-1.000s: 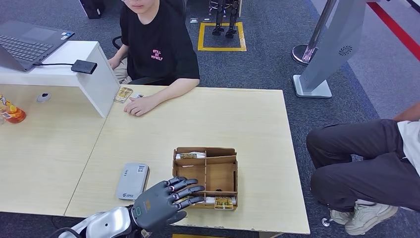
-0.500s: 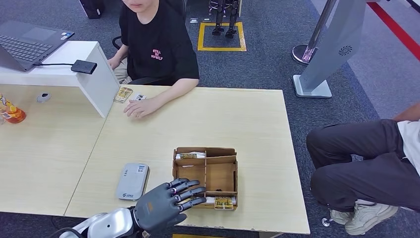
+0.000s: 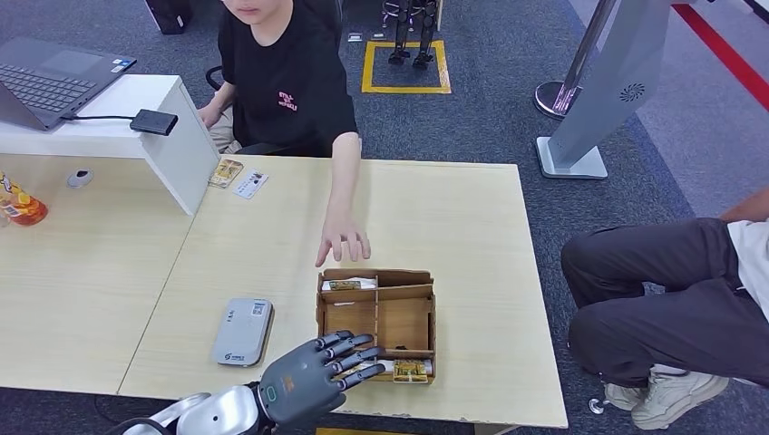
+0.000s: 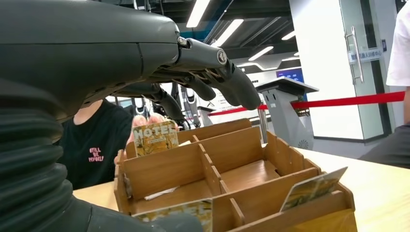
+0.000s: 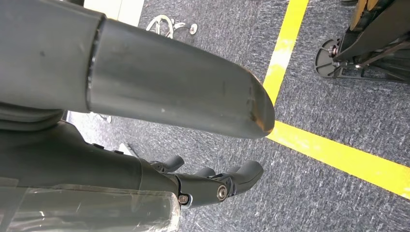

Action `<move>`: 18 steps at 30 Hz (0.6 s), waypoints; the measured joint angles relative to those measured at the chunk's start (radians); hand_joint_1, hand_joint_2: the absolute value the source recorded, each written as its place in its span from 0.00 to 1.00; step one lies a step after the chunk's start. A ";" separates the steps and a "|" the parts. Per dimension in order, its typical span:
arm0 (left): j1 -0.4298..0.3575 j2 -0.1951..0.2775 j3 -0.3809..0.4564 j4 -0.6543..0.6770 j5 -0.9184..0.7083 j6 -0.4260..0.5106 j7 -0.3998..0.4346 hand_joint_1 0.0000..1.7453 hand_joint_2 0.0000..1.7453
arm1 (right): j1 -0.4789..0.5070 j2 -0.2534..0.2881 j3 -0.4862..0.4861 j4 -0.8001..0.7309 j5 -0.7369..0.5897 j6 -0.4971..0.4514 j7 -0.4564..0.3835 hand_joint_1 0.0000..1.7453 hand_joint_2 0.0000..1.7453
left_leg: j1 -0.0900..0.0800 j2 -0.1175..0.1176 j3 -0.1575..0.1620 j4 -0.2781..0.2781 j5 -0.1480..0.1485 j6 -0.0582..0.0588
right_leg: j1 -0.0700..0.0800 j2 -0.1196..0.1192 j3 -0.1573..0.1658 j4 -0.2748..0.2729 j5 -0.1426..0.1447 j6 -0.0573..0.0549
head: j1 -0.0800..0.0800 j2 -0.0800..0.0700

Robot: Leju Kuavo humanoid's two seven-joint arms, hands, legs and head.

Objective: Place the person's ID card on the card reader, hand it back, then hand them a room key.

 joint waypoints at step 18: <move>0.026 -0.044 -0.006 0.086 -0.079 -0.038 0.110 0.25 1.00 | 0.000 0.000 -0.017 0.000 -0.012 -0.001 0.002 0.00 0.00 | 0.000 0.000 0.000 0.000 0.000 0.000 | 0.000 0.000 0.000 0.000 0.000 0.000 | 0.000 0.000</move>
